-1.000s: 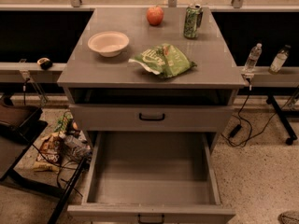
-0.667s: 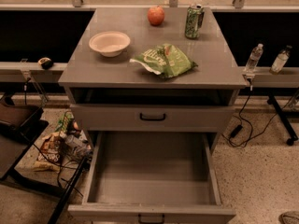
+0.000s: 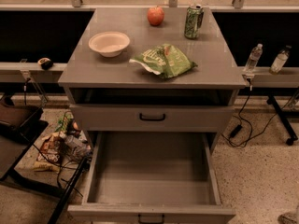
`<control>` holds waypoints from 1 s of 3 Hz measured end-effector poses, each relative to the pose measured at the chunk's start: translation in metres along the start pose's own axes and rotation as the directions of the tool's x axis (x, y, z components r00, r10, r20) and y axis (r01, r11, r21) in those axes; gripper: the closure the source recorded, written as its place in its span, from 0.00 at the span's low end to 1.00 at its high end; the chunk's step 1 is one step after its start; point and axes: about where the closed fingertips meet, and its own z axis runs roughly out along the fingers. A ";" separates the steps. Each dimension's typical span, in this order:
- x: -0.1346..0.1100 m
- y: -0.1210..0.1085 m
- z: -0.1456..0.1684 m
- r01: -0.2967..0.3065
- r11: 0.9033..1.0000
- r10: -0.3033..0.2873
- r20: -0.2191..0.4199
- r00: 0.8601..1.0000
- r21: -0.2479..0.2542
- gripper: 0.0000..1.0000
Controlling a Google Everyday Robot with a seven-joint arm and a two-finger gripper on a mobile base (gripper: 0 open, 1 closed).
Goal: Close middle drawer
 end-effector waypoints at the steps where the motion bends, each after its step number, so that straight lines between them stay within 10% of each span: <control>1: -0.009 0.021 0.027 0.020 0.999 -0.019 0.022 1.000 -0.030 0.00; 3: -0.045 0.113 0.146 0.118 0.983 -0.107 0.085 0.991 -0.144 0.15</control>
Offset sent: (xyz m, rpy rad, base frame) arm -0.0616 0.0994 -0.1988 0.1684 0.0967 0.1260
